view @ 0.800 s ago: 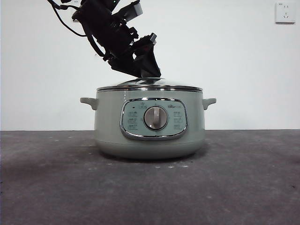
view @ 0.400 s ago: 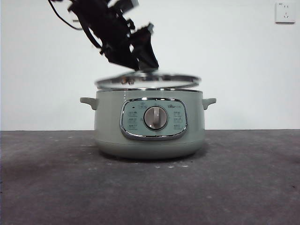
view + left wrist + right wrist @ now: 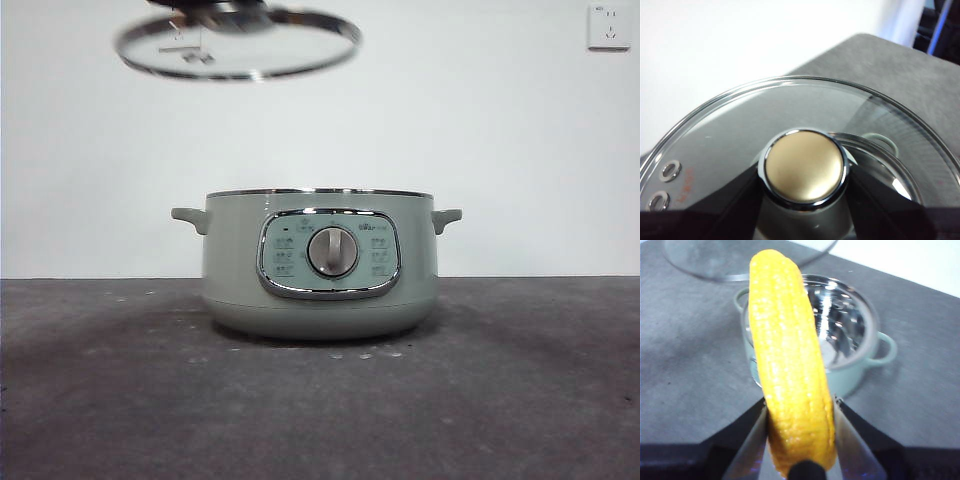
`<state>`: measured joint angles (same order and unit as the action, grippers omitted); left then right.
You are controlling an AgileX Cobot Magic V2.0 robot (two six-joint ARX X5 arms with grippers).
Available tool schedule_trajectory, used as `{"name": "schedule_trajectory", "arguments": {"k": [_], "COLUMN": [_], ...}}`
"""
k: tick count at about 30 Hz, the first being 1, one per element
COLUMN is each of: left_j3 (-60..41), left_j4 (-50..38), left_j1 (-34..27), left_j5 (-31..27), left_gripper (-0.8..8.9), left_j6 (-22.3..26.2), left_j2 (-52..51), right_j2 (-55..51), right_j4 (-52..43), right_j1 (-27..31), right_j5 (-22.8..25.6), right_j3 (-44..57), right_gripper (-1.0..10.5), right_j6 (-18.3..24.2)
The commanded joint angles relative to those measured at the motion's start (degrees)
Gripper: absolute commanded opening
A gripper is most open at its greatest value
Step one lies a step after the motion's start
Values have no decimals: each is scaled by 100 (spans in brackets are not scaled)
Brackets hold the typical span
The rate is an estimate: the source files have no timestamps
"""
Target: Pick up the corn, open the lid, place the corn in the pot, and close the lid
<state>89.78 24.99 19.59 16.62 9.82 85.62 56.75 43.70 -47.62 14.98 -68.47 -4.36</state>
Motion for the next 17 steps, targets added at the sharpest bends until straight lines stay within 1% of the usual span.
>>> {"name": "schedule_trajectory", "arguments": {"k": [1, 5, 7, 9, 12, 17], "left_j3": [66, 66, 63, 63, 63, 63], "left_j4": [-11, 472, 728, 951, 1202, 1386], "left_j1": [-267, -680, -876, -1021, -1158, -1207], "left_j5": [52, 286, 358, 393, 527, 518], "left_gripper": [-8, -8, -8, -8, -6, -6], "left_j6": [-4, 85, 114, 118, 188, 245], "left_j2": [-411, -761, -890, -988, -1132, -1379], "right_j2": [417, 1067, 1519, 1991, 2809, 4249], "right_j4": [-468, -918, -933, -894, -717, 7], "right_j1": [380, 1132, 1484, 1700, 1812, 1812], "right_j5": [-562, -1471, -1982, -2304, -2463, -2485], "right_j3": [9, -199, -549, -990, -1792, -3237], "right_gripper": [-12, -12, -12, -12, -12, -12], "right_j6": [247, 348, 446, 531, 660, 960]}}
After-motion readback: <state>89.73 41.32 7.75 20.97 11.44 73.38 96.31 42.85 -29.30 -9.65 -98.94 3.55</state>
